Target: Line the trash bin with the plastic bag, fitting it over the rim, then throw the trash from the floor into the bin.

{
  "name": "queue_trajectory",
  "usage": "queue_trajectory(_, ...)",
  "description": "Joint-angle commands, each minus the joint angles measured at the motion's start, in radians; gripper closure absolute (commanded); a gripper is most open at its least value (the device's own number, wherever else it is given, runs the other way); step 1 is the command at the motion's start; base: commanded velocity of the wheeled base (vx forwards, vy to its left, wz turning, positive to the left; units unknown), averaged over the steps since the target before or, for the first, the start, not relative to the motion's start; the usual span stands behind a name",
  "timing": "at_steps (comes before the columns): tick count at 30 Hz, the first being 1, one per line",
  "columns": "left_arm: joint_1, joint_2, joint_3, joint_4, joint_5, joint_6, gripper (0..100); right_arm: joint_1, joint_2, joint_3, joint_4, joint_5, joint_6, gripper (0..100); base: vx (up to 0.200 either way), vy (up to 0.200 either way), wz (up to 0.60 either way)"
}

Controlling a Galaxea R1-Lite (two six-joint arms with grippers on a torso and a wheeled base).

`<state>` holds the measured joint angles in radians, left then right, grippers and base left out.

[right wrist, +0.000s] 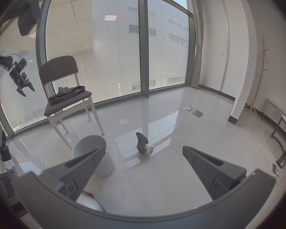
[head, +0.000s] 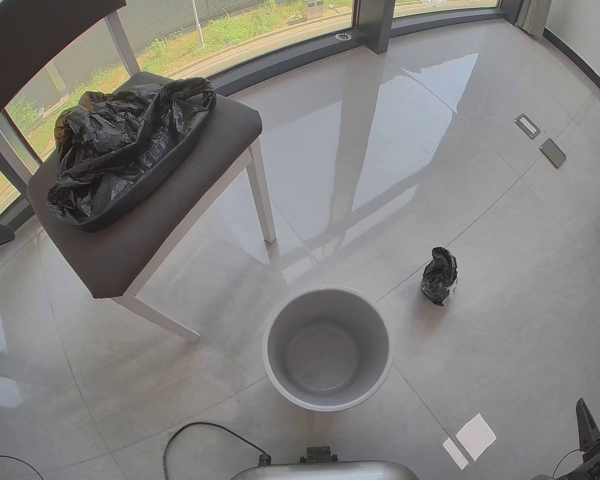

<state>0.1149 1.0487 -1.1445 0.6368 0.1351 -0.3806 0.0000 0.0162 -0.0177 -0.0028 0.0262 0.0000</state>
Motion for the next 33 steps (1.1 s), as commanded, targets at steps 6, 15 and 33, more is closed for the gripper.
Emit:
queue_trajectory(6,0.025,0.160,-0.006,-0.111,-0.028,-0.150,0,0.000,-0.010,0.018,0.000,-0.003,0.003,0,0.000,0.000,0.00)
queue_trajectory(15,0.032,0.267,0.046,-0.259,-0.034,-0.277,0,0.000,-0.010,0.018,0.001,-0.005,0.002,0,0.000,0.000,0.00)
queue_trajectory(33,0.083,0.425,0.071,-0.588,-0.104,-0.405,0,0.000,-0.010,0.018,0.001,-0.022,-0.008,0,0.000,0.000,0.00)
